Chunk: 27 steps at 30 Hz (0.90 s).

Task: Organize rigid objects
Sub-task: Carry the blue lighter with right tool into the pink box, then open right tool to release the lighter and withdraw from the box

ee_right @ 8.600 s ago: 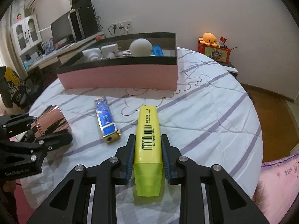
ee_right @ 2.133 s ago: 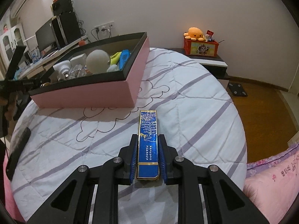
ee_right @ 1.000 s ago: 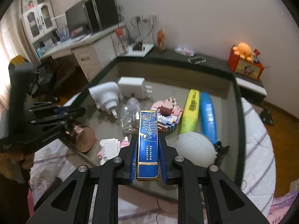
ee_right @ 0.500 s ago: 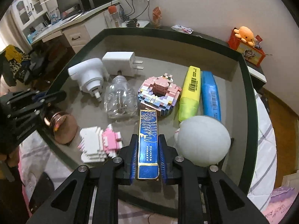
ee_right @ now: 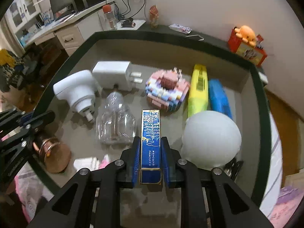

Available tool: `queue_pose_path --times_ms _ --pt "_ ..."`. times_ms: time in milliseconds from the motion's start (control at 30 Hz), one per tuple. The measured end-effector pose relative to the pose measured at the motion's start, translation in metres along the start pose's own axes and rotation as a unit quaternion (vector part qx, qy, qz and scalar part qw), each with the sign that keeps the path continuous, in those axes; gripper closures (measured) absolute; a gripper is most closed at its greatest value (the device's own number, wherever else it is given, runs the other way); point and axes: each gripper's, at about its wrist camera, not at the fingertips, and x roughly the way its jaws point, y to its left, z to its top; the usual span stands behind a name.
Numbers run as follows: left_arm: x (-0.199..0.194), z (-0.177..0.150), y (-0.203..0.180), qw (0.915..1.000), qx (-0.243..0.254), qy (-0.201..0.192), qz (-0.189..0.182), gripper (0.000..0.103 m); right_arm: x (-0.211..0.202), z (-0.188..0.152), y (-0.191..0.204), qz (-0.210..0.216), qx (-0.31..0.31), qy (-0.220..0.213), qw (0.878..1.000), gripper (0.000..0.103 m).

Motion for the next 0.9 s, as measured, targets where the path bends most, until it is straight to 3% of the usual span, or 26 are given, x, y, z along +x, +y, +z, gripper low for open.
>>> queue_pose_path --times_ms 167,300,467,633,767,800,833,900 --pt "0.0 0.0 0.0 1.0 0.001 0.0 0.001 0.091 -0.012 -0.014 -0.017 0.016 0.026 -0.019 0.999 0.081" --pt "0.0 0.0 0.0 1.0 0.0 0.001 0.001 0.091 -0.02 -0.024 -0.027 0.036 0.044 -0.023 0.998 0.064" --pt "0.0 0.0 -0.001 1.0 0.0 0.001 0.001 0.091 -0.036 -0.03 -0.02 0.055 0.032 -0.049 0.997 0.063" --pt "0.0 0.0 0.0 1.0 0.0 0.0 0.0 0.091 -0.063 -0.037 -0.026 0.05 0.033 -0.092 0.994 0.046" --pt "-0.002 -0.001 0.0 1.0 0.0 -0.002 0.003 0.091 -0.084 -0.048 -0.04 0.0 0.036 -0.127 0.991 0.046" --pt "-0.002 -0.001 -0.001 1.0 0.0 -0.002 0.005 0.091 -0.087 -0.05 -0.044 -0.005 0.04 -0.129 0.991 0.039" --pt "-0.003 -0.001 -0.001 1.0 -0.001 -0.002 0.006 0.091 -0.089 -0.052 -0.048 -0.003 0.046 -0.13 0.99 0.034" --pt "-0.003 -0.002 -0.002 0.9999 0.001 -0.002 0.01 0.091 -0.092 -0.06 -0.056 0.012 0.06 -0.138 0.989 0.033"
